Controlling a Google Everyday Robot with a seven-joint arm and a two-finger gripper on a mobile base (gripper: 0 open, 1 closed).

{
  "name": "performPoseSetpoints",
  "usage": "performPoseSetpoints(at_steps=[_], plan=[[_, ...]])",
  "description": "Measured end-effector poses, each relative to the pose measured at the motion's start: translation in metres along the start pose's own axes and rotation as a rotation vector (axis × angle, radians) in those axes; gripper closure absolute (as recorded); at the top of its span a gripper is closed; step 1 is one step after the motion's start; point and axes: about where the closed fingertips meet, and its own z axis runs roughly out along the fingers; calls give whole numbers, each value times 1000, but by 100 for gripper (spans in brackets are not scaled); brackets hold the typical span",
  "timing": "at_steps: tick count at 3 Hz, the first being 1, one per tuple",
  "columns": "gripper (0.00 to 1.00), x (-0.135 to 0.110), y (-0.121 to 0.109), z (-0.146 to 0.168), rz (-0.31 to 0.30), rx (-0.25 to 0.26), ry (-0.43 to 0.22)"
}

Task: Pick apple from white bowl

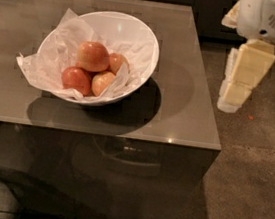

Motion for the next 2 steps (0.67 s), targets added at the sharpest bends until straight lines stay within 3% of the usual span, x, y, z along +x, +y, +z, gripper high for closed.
performPoseSetpoints(at_steps=[1,2], plan=[[0,-72,-24,-18,-119,46,-40],[0,-92,-31,-24,-145,84,-77]])
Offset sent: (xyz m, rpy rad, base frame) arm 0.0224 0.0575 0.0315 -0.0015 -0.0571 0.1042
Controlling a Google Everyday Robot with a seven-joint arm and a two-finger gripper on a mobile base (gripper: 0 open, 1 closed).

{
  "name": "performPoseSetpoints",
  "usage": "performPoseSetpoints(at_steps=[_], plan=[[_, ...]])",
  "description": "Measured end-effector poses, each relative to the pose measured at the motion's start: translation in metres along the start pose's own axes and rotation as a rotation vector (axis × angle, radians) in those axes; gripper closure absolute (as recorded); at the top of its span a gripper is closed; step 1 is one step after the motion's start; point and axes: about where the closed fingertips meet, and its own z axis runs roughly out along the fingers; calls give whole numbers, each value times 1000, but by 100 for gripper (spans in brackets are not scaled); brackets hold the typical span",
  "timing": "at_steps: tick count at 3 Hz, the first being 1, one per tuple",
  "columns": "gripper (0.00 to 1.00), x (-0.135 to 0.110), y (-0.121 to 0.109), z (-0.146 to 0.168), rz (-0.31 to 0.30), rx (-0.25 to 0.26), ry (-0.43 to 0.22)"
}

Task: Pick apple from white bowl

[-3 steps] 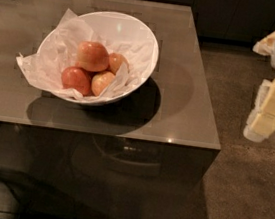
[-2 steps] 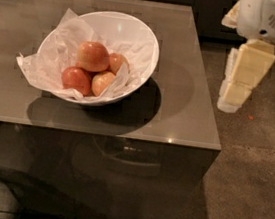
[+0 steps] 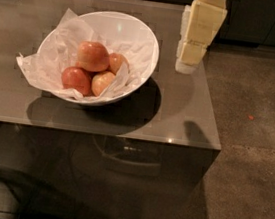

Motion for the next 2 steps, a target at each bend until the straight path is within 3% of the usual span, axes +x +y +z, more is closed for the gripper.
performPoseSetpoints(at_steps=[1,2], plan=[[0,-5,-5,-3,-3,28,-16],[0,-24,-25,8,-24,35,-91]])
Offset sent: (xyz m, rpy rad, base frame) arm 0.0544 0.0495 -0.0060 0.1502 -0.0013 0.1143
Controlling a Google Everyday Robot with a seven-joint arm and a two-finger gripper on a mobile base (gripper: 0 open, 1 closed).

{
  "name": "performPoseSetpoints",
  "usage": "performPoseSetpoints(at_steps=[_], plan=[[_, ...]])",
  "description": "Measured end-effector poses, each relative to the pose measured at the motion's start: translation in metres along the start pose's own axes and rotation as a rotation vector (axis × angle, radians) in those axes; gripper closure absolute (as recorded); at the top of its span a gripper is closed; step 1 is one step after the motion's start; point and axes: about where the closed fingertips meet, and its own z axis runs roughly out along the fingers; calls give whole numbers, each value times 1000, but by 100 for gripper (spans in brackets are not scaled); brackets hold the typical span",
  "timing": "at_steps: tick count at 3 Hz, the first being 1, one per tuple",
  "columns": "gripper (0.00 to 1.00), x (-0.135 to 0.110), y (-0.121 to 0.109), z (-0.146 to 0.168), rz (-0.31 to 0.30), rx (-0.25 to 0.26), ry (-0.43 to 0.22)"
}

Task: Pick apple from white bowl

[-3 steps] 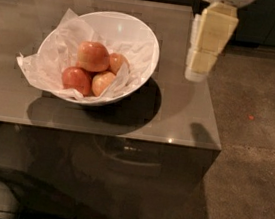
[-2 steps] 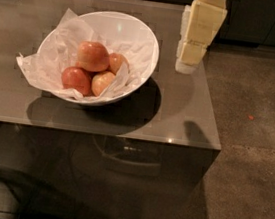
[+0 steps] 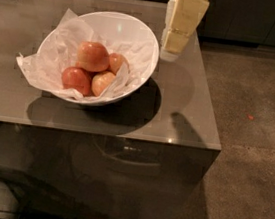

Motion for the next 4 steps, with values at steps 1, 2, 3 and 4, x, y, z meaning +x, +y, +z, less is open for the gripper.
performPoseSetpoints(at_steps=[1,2,3,4], plan=[[0,-26,-21,32,4,-73,-79],[0,-57,-31,68,-19,-174,-136],[0,-61,-37,70,-17,-152,-152],[0,-68,-40,77,-32,-153,-176]])
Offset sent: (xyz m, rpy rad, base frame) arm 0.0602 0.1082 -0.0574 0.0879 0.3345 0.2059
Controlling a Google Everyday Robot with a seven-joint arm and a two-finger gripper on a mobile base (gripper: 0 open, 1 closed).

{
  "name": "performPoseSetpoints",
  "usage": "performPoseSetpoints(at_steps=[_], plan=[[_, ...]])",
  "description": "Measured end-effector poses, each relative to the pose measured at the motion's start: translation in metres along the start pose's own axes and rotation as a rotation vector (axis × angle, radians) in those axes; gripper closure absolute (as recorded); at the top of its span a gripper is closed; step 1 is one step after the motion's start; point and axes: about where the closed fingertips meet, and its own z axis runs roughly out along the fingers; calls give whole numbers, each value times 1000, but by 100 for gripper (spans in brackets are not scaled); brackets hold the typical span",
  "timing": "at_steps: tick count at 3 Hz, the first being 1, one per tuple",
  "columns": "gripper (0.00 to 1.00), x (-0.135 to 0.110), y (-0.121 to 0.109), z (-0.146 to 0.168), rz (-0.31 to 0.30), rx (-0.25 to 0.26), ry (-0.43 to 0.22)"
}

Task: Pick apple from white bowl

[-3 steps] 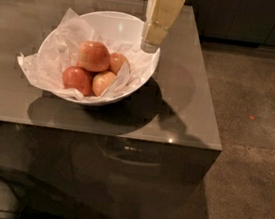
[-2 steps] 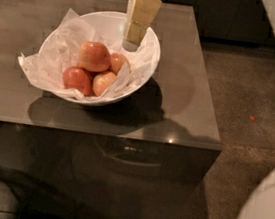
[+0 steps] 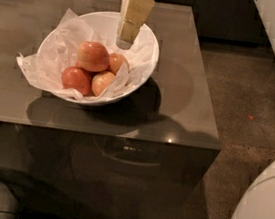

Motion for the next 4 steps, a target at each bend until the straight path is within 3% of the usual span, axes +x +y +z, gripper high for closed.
performPoseSetpoints(at_steps=[2,4], plan=[[0,-25,9,100,-114,-212,-54],[0,-27,3,104,-111,-172,-69]])
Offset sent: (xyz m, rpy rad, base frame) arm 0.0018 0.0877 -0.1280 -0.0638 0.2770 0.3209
